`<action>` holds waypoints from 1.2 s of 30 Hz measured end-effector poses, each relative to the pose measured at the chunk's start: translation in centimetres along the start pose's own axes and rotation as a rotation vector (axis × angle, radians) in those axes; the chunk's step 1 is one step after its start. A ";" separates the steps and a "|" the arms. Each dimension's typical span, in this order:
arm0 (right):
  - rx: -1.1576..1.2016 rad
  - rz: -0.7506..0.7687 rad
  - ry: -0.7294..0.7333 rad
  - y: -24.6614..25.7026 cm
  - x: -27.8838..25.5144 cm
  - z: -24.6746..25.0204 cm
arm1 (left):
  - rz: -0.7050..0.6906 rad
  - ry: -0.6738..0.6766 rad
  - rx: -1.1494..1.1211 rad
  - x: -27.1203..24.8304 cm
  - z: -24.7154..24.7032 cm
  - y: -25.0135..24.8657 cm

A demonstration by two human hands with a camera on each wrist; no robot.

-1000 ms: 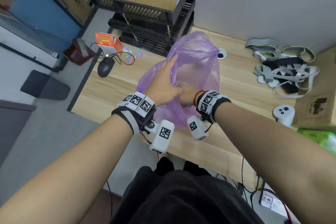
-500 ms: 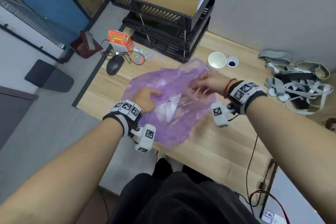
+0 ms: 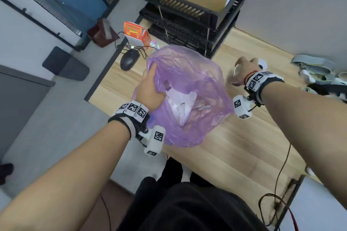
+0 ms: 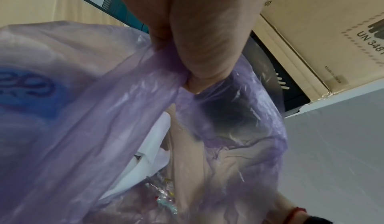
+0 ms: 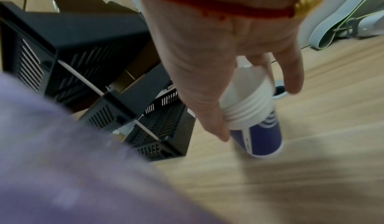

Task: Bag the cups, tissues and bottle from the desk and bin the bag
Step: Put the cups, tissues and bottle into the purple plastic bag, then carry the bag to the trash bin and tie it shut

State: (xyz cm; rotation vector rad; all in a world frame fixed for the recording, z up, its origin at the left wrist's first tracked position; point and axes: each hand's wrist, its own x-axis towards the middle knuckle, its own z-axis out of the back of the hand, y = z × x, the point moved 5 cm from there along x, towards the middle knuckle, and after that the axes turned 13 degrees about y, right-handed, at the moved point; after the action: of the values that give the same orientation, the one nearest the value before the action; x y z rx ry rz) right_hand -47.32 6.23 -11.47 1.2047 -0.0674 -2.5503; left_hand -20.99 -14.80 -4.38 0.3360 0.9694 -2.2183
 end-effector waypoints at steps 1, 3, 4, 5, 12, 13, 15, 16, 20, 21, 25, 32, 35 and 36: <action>0.018 -0.021 -0.015 0.0 -0.4 0.0 | -0.005 0.013 -0.008 0.1 -0.1 0.0; 0.247 0.008 -0.151 0.4 -1.5 1.2 | -0.010 0.029 -0.041 0.3 -0.3 0.3; 0.397 0.073 -0.277 0.7 -2.5 2.6 | -0.010 0.031 -0.057 0.5 -0.3 0.3; 0.543 0.169 -0.393 1.4 -3.9 4.0 | 0.004 0.037 -0.072 0.5 -0.4 0.1; 0.415 0.685 0.198 11.2 -11.7 -1.1 | 0.094 0.055 -0.261 0.9 -0.6 -0.8; 0.338 0.654 0.211 11.8 -11.5 -3.1 | 0.116 0.060 -0.241 0.5 -0.4 -0.6; 0.296 0.624 0.183 12.2 -10.8 -5.6 | 0.157 0.021 -0.207 -0.4 0.6 0.4; 0.303 0.625 0.189 12.1 -10.4 -6.3 | 0.178 -0.001 -0.212 -1.1 1.1 1.1; 0.137 0.654 0.358 12.8 -10.8 -8.6 | 0.223 -0.062 -0.291 -4.3 2.9 4.1; 0.083 0.677 0.445 13.3 -11.5 -9.2 | 0.211 -0.093 -0.320 -5.0 3.3 4.5; 0.087 0.729 0.067 15.9 -13.3 -7.3 | 0.186 -0.123 -0.499 -6.9 4.9 6.3; -0.300 0.111 -0.077 14.3 -12.9 -8.2 | 0.053 -0.143 -0.769 -7.7 11.7 9.4; -0.236 0.287 0.032 19.6 -15.0 -8.3 | 0.051 -0.194 -0.837 -8.8 16.7 11.7; -0.158 0.366 0.051 22.4 -16.3 -7.8 | 0.048 -0.213 -0.857 -9.1 18.4 12.9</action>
State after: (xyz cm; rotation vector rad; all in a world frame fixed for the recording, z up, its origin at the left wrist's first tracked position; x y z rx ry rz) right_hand -25.77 -9.35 -0.35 1.0841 -0.0667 -2.1652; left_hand -4.89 -29.98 5.58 -0.2613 1.6349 -1.5578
